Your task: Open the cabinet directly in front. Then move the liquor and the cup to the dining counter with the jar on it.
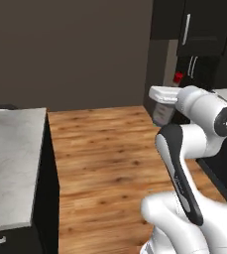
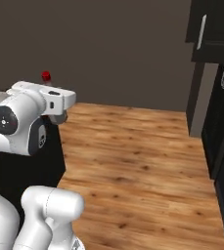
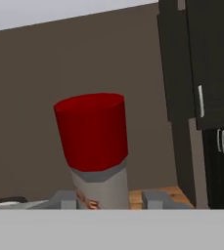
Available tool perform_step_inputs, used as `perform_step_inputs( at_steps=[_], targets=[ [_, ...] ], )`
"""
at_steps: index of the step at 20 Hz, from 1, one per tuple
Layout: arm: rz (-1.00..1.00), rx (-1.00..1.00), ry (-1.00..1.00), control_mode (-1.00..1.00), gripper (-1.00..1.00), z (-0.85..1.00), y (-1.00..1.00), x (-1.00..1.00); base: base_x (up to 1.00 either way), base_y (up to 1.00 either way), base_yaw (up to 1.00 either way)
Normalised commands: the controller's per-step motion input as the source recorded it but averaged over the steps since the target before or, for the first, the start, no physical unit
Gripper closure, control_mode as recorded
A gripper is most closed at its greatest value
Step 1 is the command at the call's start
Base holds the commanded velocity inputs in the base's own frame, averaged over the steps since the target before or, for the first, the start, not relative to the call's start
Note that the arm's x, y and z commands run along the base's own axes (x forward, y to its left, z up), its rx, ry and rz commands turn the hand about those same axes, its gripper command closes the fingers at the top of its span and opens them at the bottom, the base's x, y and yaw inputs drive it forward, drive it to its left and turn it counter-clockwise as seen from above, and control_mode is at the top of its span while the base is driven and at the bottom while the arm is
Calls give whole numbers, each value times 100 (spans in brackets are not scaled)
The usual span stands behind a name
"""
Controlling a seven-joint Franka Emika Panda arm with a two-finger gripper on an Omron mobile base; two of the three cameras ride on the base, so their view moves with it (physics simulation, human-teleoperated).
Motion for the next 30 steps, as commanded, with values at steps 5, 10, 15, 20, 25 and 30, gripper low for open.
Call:
perform_step_inputs(
  at_steps=[5, 10, 15, 20, 25, 30],
  targets=[
    [0, 0, 0, 100, 100, 0, 0, 0, -100, 100, 9],
    [0, 0, 0, 100, 100, 0, 0, 0, -89, 100, 4],
    [0, 0, 0, 100, 100, 0, 0, 0, -46, 100, 6],
    [0, 0, 0, 100, 100, 0, 0, 0, 6, 100, 6],
    [0, 0, 0, 100, 100, 0, 0, 0, 8, 100, 6],
    [0, 0, 0, 100, 100, 0, 0, 0, 10, 100, 1]
  ],
)
